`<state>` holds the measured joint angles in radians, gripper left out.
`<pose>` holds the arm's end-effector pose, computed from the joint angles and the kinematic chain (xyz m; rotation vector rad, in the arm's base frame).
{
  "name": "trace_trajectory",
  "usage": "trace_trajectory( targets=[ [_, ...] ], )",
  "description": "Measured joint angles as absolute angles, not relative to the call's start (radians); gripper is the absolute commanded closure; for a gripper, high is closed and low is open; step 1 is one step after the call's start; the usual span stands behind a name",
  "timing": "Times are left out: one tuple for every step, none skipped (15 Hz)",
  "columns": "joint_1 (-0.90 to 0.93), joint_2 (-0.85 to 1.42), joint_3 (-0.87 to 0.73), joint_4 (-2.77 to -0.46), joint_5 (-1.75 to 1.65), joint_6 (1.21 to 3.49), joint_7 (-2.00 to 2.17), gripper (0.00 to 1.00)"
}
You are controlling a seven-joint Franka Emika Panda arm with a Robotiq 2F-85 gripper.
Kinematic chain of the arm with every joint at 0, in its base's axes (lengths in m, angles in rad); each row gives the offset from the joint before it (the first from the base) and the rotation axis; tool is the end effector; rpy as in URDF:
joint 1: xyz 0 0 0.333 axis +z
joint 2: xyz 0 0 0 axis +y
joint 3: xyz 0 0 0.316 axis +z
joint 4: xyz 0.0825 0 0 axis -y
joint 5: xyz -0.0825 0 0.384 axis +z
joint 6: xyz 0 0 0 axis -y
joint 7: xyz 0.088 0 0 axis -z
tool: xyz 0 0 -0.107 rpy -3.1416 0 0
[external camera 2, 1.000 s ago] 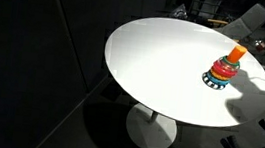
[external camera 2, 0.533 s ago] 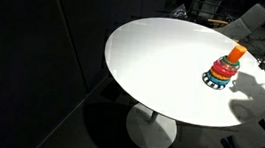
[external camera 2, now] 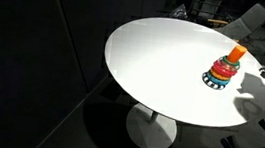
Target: Pick up the black and white ring from the ring holder and put it on the table
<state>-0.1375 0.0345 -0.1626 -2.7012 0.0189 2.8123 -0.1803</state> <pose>0.3977 -0.1246 0.2260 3.1149 -0.2139 0.1174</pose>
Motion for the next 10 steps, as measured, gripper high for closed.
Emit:
trace_trajectory(
  targets=[
    [-0.143,0.05,-0.167,-2.695,0.013,2.824,-0.18,0.59],
    [-0.149,0.067,-0.17,-2.69,0.003,2.84,-0.179,0.59],
    [-0.154,0.085,-0.175,-2.684,-0.01,2.856,-0.178,0.59],
    [-0.157,0.102,-0.18,-2.679,-0.023,2.872,-0.176,0.59],
    [-0.158,0.118,-0.185,-2.673,-0.034,2.883,-0.172,0.59],
    [-0.158,0.133,-0.189,-2.667,-0.044,2.891,-0.168,0.59],
    [-0.158,0.147,-0.192,-2.661,-0.053,2.895,-0.162,0.59],
    [-0.158,0.158,-0.195,-2.656,-0.06,2.897,-0.157,0.59],
    [-0.158,0.169,-0.197,-2.651,-0.069,2.897,-0.151,0.59],
    [-0.157,0.179,-0.199,-2.647,-0.079,2.897,-0.145,0.59]
  ],
)
